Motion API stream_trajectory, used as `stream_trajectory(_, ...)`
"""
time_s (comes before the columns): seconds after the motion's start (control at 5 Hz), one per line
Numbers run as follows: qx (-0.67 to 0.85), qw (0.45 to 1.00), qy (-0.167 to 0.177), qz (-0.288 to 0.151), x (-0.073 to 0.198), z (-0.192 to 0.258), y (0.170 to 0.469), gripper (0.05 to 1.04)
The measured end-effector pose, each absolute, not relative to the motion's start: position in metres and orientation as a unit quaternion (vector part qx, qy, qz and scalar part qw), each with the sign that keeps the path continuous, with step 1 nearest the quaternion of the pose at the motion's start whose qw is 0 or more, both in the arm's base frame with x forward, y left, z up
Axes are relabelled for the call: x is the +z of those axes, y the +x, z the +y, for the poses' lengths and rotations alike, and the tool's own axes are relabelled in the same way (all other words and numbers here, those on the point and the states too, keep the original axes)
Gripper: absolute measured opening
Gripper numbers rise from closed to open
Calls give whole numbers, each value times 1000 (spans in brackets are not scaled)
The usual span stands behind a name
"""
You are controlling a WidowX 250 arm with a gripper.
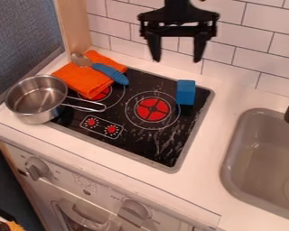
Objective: Move silver pot to the bottom of the right side of the burner
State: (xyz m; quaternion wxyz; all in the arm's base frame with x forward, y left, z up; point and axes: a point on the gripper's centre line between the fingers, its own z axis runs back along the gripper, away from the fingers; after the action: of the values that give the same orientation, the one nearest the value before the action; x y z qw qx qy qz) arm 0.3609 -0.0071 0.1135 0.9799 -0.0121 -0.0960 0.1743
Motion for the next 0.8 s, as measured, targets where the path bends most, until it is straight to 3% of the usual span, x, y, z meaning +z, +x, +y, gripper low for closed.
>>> stream_trajectory(0.2, 222, 970, -5, -96, 122, 17, 355, 1000)
stream_trajectory(0.8, 324, 940, 47, -97, 97, 100, 324, 1000)
